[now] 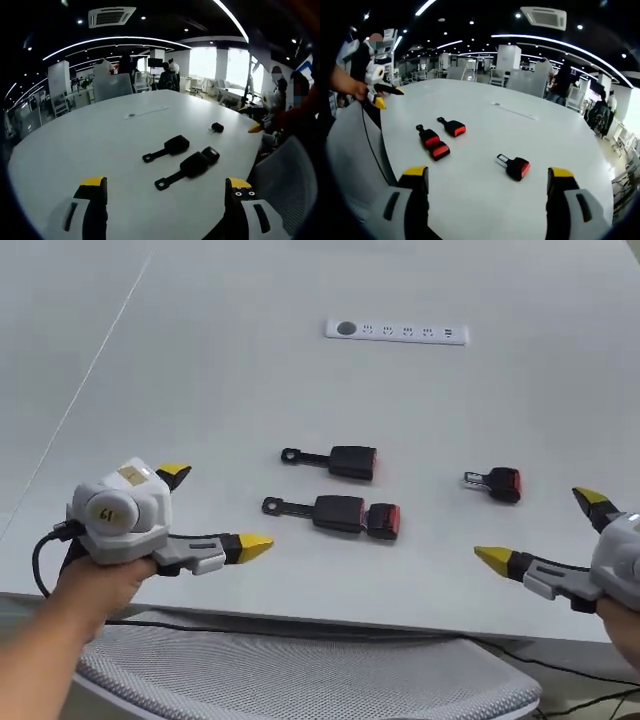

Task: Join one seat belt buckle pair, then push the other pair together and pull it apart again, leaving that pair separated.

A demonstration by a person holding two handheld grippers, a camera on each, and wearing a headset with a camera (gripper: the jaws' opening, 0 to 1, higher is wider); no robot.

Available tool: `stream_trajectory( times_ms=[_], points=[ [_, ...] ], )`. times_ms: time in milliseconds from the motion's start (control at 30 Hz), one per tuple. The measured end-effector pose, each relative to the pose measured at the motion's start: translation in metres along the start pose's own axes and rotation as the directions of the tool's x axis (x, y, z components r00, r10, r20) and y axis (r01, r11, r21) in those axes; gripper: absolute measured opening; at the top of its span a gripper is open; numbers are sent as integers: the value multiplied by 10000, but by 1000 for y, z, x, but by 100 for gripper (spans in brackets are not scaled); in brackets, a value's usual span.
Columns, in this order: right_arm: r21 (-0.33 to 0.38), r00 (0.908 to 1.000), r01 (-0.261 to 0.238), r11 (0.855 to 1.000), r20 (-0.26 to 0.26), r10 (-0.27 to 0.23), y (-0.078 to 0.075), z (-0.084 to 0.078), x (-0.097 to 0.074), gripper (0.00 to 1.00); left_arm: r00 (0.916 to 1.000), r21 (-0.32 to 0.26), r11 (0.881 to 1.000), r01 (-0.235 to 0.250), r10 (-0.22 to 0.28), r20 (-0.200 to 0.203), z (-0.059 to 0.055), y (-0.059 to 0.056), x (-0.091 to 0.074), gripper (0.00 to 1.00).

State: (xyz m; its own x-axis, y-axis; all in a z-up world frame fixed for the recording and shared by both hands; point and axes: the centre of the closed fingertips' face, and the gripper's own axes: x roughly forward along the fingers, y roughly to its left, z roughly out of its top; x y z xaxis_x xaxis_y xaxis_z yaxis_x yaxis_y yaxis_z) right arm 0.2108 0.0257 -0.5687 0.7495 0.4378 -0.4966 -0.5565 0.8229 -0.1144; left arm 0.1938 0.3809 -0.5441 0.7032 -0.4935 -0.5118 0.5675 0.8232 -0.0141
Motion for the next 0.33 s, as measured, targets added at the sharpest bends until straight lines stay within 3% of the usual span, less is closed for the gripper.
stream_trajectory(
  times_ms=[333],
  points=[
    [319,9999,-83,9995,135,79,9,1,1,100,9999,-205,9998,34,-32,113,2,-2,-5,100]
  ],
)
